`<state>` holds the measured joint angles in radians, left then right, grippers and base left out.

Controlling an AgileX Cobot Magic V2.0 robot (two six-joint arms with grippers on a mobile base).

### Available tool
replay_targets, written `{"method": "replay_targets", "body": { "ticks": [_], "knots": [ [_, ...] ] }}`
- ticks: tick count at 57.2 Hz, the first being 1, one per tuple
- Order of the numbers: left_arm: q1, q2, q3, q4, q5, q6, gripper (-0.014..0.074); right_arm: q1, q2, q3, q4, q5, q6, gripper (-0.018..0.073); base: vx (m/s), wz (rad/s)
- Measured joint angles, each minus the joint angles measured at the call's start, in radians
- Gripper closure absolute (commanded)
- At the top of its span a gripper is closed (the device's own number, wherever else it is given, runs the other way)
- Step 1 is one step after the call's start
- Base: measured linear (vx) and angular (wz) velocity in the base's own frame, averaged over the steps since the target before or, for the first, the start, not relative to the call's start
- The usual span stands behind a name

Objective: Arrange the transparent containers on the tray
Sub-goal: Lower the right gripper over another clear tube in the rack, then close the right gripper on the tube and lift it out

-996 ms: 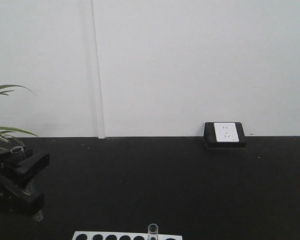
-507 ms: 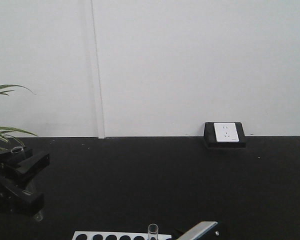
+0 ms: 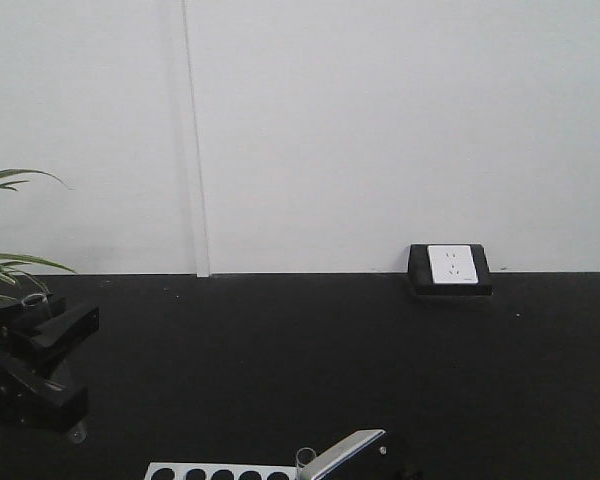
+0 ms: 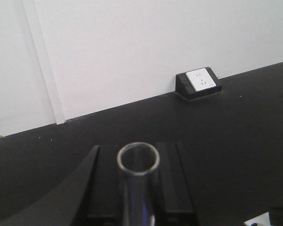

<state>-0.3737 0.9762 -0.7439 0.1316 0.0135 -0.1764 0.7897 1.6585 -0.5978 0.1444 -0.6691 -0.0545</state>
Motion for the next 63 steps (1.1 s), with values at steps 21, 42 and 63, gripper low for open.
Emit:
{"method": "replay_targets", "body": {
  "ticks": [21,42,63],
  "knots": [
    [0.000,0.000,0.000,0.000,0.004,0.000,0.0483,0.000,0.000,-0.001,0.000,-0.004,0.000,0.0463,0.00,0.00],
    [0.000,0.000,0.000,0.000,0.004,0.000,0.0483,0.000,-0.085,-0.022,0.011,0.071,0.000,0.0468,0.00,0.00],
    [0.000,0.000,0.000,0.000,0.004,0.000,0.0483,0.000,-0.256,-0.216,0.014,0.377,-0.075,0.0468,0.00,0.00]
  ]
}}
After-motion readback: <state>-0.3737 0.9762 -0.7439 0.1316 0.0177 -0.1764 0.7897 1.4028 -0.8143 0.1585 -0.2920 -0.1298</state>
